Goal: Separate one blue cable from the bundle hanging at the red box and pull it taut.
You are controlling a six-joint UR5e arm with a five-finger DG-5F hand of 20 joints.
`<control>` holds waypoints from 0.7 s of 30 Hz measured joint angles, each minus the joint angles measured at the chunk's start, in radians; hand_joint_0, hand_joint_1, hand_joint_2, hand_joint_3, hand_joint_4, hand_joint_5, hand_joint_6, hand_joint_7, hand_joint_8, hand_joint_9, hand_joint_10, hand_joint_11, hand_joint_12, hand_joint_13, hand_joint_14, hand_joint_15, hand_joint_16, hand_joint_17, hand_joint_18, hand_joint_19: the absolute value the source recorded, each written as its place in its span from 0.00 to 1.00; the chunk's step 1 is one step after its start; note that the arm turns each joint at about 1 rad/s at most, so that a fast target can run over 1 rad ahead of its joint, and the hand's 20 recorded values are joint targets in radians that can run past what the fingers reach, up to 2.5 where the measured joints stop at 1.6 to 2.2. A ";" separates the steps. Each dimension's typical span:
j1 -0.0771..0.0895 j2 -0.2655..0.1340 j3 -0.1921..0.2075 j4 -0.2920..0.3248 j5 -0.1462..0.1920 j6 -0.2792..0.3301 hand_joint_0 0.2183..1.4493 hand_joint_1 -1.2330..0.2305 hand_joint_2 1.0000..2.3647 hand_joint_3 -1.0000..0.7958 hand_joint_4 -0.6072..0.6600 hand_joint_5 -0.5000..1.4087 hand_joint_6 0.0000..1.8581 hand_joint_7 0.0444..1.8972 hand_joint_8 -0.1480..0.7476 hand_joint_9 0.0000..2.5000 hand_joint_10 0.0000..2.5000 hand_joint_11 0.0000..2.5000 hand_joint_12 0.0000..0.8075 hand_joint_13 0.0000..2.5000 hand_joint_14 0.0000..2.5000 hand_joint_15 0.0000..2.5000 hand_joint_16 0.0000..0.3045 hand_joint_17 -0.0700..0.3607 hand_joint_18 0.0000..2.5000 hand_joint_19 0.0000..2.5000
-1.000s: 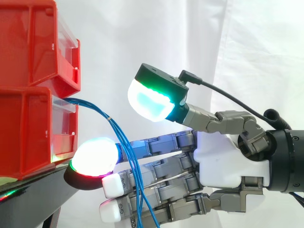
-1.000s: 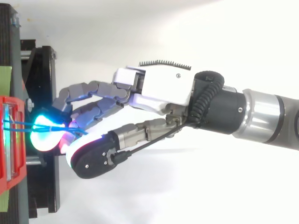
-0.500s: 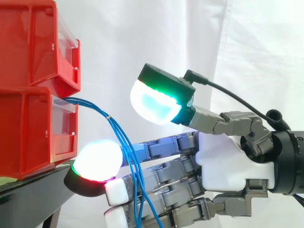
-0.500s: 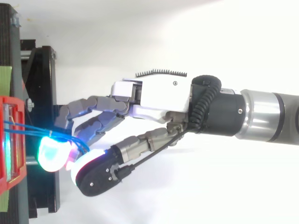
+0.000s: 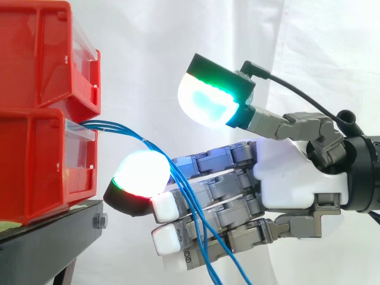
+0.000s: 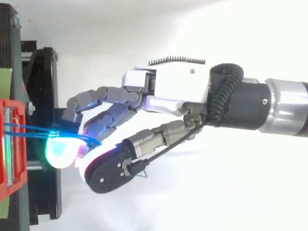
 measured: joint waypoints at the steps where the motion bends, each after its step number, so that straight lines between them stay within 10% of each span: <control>1: -0.002 0.000 0.000 -0.001 0.000 -0.002 0.29 0.41 0.01 0.34 0.63 0.18 0.27 0.51 0.44 0.33 0.01 0.23 0.34 0.31 0.01 0.14 0.07 0.28 0.21 0.08; 21: -0.025 0.000 -0.050 0.118 0.027 -0.025 0.29 0.41 0.01 0.34 0.59 0.19 0.27 0.63 0.44 0.33 0.01 0.24 0.34 0.31 0.01 0.14 0.08 0.28 0.21 0.09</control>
